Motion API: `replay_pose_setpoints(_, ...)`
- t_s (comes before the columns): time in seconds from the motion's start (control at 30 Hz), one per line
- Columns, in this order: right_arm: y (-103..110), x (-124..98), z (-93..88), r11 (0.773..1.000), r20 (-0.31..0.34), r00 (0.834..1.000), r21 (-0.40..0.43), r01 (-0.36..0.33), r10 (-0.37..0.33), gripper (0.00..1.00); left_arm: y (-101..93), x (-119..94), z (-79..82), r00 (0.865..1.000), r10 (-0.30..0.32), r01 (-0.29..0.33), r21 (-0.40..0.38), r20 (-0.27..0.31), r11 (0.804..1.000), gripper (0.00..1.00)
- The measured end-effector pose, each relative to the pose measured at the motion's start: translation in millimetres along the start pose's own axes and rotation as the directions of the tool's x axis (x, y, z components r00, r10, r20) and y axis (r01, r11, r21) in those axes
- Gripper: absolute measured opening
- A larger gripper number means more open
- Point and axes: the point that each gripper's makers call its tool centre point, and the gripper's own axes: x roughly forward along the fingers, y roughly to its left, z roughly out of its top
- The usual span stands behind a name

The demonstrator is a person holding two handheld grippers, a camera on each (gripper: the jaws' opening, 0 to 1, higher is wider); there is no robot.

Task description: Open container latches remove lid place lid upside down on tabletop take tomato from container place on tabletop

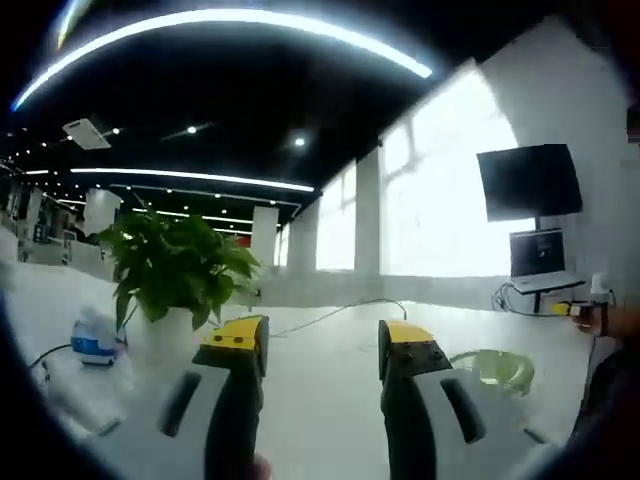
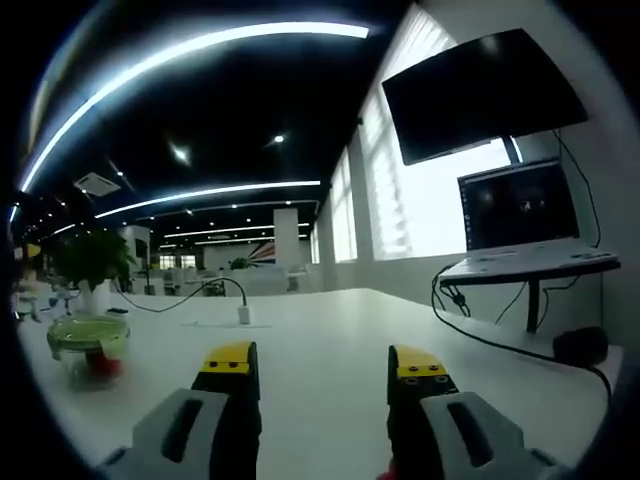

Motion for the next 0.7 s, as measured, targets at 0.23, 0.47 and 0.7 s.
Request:
replay_pose_setpoints(0.23,1.3,-2.1,0.3,1.0,-0.001,1.0,-0.001,0.003,-0.003,0.45,-22.2,16.5,24.4,0.993,-0.118,0.117,0.025,0.027,0.993,0.46)
replay_pose_setpoints(0.47,0.3,-3.6,1.6,1.0,0.002,1.0,0.001,0.008,-0.008,0.45,-61.4,32.0,42.1,0.954,-0.298,0.296,0.083,0.016,0.952,0.49)
replay_pose_setpoints(0.7,2.0,-4.5,0.6,1.0,-0.004,1.0,-0.001,0.009,-0.009,0.45,-101.0,43.3,44.7,0.889,-0.457,0.457,0.073,-0.018,0.887,0.54)
